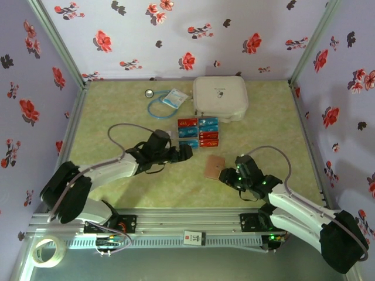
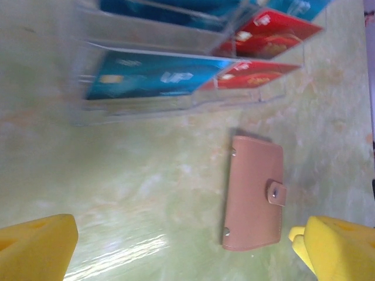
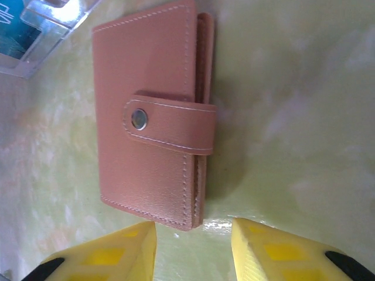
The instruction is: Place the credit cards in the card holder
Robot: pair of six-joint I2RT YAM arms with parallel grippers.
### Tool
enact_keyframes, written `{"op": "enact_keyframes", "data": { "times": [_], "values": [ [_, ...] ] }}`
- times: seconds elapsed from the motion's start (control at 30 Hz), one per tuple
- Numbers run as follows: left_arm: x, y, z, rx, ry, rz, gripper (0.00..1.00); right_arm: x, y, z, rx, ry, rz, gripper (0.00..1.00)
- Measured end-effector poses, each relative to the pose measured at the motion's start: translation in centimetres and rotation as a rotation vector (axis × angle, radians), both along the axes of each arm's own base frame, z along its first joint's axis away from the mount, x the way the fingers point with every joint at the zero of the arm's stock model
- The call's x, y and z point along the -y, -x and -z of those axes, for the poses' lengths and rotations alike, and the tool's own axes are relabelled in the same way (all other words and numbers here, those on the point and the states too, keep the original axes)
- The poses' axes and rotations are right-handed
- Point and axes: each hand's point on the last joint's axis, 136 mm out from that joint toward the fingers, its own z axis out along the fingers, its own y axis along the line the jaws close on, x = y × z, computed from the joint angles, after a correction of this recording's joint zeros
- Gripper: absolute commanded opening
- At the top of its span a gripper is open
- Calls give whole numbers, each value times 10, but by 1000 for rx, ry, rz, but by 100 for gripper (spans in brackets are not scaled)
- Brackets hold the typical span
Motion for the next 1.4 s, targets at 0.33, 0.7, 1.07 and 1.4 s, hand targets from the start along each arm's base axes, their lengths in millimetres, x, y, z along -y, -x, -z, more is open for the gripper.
{"op": "enact_keyframes", "data": {
  "times": [0.33,0.7,1.07,1.4],
  "values": [
    [73,4,16,-8,12,127,98,-1,-8,10,-2,1,16,24],
    [100,1,38,-38,22,161,89,0,-13,18,1,-8,30,19],
    [128,1,45,-59,84,194,84,0,-16,20,3,-15,36,18],
    [139,3,36,-49,201,197,64,-1,-17,21,2,-19,38,18]
  ]
}}
